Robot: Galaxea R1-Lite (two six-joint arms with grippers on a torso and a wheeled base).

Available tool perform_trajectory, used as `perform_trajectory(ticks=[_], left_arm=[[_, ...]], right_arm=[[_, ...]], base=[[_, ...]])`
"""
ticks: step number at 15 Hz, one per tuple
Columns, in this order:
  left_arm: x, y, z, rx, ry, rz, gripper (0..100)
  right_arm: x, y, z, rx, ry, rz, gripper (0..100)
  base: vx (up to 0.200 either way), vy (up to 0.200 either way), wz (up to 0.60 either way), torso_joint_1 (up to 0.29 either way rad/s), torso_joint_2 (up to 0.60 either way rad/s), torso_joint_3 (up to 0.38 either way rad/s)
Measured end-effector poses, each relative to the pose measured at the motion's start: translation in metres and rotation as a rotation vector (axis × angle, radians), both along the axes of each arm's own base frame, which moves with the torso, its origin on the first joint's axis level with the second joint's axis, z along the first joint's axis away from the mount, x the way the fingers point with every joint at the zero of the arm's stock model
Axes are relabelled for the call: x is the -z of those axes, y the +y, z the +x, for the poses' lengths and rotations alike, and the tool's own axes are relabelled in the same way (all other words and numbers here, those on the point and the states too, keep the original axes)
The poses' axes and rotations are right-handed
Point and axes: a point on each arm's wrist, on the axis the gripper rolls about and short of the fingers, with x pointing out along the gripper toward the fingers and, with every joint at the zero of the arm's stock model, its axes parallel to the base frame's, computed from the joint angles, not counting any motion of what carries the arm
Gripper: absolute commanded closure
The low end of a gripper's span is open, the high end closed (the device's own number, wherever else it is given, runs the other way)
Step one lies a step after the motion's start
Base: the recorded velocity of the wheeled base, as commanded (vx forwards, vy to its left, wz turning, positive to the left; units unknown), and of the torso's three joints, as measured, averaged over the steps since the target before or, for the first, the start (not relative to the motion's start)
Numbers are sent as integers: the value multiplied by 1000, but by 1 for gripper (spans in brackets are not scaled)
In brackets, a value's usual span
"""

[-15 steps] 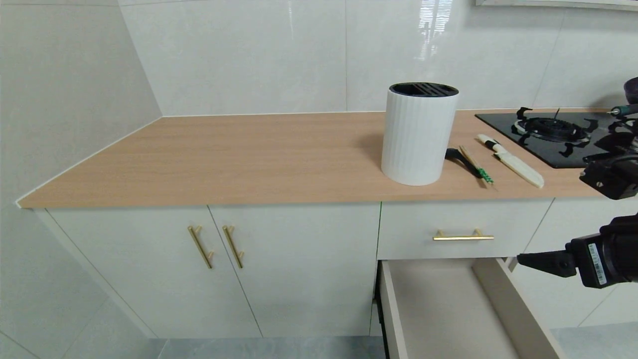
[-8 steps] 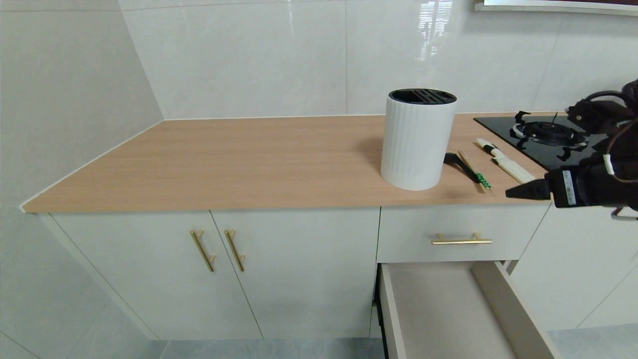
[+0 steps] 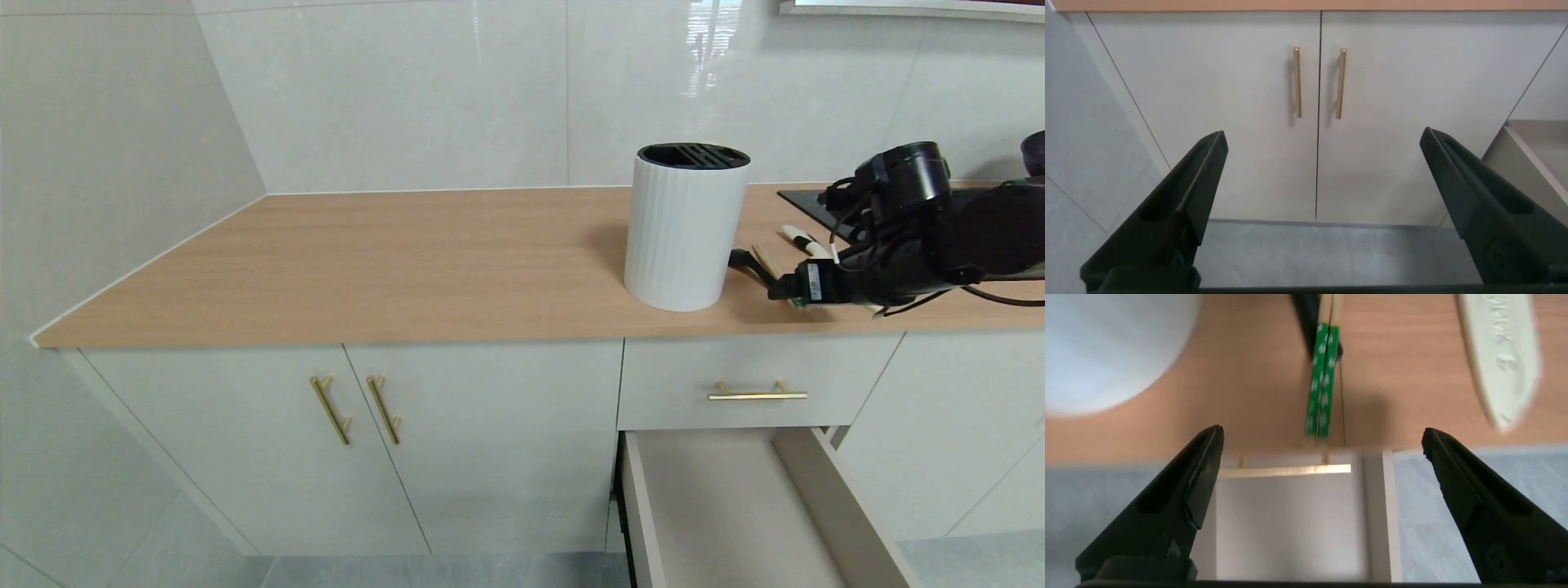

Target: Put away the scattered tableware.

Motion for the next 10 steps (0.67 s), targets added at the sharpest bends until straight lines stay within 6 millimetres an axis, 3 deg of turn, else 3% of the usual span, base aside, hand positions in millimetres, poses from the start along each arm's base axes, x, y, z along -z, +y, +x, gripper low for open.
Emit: perform_trajectory(ticks=[2,7,8,10], left_arm=[[0,0,0,0,0,0,0],[0,0,0,0,0,0,0],[0,0,0,0,0,0,0],[0,0,0,0,0,0,0]], right_arm=[[16,1,14,5,17,-2,0],[28,-4,27,38,11,19,0],[28,-4,27,41,11,23,100],[28,-4,27,45,10,30,100]], base=[[0,0,0,0,0,0],[0,0,0,0,0,0],[0,0,0,0,0,0],[0,0,0,0,0,0]])
